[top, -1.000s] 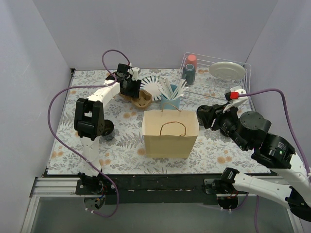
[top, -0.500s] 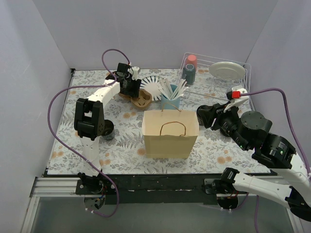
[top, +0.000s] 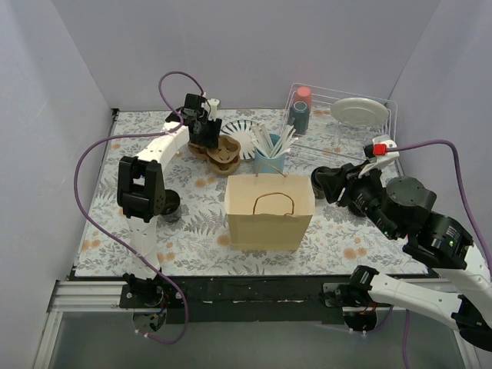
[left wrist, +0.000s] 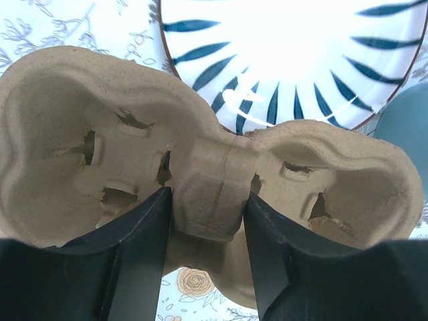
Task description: Pack the takeout coffee
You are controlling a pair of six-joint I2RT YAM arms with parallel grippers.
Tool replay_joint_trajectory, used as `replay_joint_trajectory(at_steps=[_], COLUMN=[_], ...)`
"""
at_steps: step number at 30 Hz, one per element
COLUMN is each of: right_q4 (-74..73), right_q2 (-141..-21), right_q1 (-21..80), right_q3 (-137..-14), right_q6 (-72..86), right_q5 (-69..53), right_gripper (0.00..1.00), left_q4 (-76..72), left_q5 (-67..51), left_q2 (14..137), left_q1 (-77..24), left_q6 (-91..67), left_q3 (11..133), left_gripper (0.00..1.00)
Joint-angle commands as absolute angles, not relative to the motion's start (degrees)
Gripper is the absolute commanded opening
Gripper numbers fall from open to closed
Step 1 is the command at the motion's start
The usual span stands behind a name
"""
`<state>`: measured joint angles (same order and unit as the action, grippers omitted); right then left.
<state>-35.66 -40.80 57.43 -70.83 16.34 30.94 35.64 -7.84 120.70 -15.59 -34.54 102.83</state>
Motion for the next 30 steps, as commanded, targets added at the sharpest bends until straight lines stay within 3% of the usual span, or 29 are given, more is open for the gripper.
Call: replay_joint_trajectory(at_steps=[1,12,18,24,30], right_q4=[-35.15,-39.29,-33.23,-29.44,-30.23], right_q2=[-41.04,-48.68,-58.35,-66.26,-66.8], right_q1=[57.39,57.39,57.39,57.39,57.39], right_q3=[-73.65,-82.61,-92.96,-101.41,-102.05], right_q6=[17.84,23.11,22.15,21.88,23.82], right_q5=[32.25,32.96,26.29,22.86,17.85], right_gripper=[0.5,0.49,0.5,0.49,0.49], left_q4=[37.17,41.74,44.81,51.83,54.49], left_q5=[-4.93,-11.67,-17.22,-21.44,-30.66], left_q2=[119.36,107.69,99.68,96.42,90.8], left_q1=[-15.47,-15.56,-15.47,-15.47,-15.47], left_q6=[-37.6,-51.32,-58.61,-63.18,-70.04], left_q3=[108.36,113.55,114.34,122.6,123.41], left_gripper=[0.46,0.47,0.47,0.48,0.48])
